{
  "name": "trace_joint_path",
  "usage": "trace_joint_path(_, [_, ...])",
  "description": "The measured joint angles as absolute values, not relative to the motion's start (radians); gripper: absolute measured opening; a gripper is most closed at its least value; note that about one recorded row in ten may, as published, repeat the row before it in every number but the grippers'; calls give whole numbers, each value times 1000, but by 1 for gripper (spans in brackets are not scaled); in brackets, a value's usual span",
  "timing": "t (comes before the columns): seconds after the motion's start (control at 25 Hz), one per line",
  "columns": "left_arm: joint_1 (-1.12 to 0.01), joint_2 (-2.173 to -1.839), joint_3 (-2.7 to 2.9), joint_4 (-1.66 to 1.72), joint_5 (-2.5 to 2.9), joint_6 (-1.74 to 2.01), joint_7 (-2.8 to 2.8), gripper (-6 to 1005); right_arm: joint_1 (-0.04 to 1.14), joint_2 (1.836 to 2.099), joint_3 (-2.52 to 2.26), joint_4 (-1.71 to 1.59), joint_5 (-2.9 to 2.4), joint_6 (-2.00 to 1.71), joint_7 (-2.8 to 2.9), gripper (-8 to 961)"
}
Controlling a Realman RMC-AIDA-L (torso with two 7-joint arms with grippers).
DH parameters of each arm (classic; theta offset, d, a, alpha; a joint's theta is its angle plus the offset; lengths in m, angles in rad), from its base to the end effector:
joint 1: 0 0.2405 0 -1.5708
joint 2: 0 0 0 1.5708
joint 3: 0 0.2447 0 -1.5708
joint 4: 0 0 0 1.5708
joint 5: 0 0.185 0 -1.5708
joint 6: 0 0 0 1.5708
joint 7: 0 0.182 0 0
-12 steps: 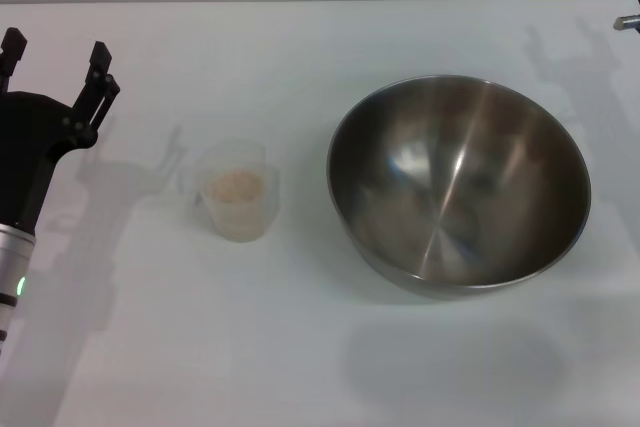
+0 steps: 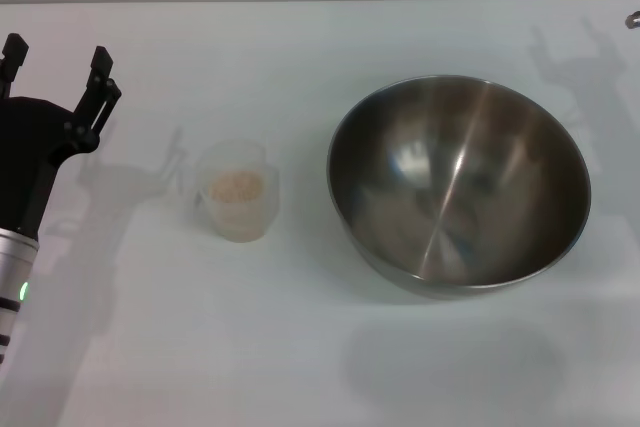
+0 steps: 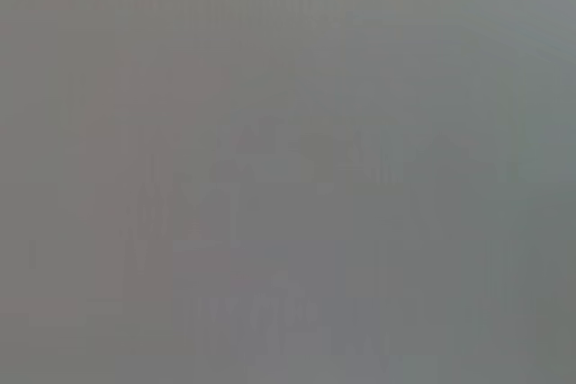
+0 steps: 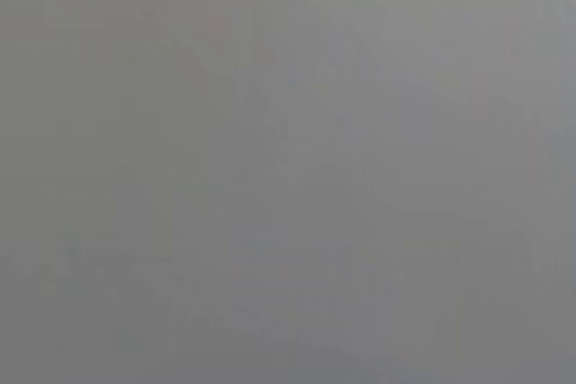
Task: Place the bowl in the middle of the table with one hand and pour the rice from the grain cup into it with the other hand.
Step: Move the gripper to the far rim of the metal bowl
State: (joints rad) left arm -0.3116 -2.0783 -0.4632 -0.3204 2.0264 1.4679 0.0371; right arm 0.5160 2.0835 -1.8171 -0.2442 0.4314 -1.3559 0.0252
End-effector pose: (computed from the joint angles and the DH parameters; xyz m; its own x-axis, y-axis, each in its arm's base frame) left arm -0.2555 0.3007 -0.0060 0.6791 -0.2594 0.6867 0.6503 -0.2214 -0.7267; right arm 0.2195 0.3804 0.0511 0.6849 0.4223 -0.5937 -0.5970 -0.1417 -0.7896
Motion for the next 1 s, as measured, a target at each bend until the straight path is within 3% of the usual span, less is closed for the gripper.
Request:
trace_joint_path(0.44, [-315,-2079,-463,-337,2026,1455,33,852,499,2082,-1814,-382,435,-1212,-292,699])
trace_joint_path(0.68, [-318,-2079,-463,-338,2026,1454,32,850,389,2082,-1798,-787,437,-766,-290,699])
trace_joint_path(1.0, [-324,-2079,-471,-330,2021,1454,36,847,301,2085,-1690,-1352,438,110,-289,698])
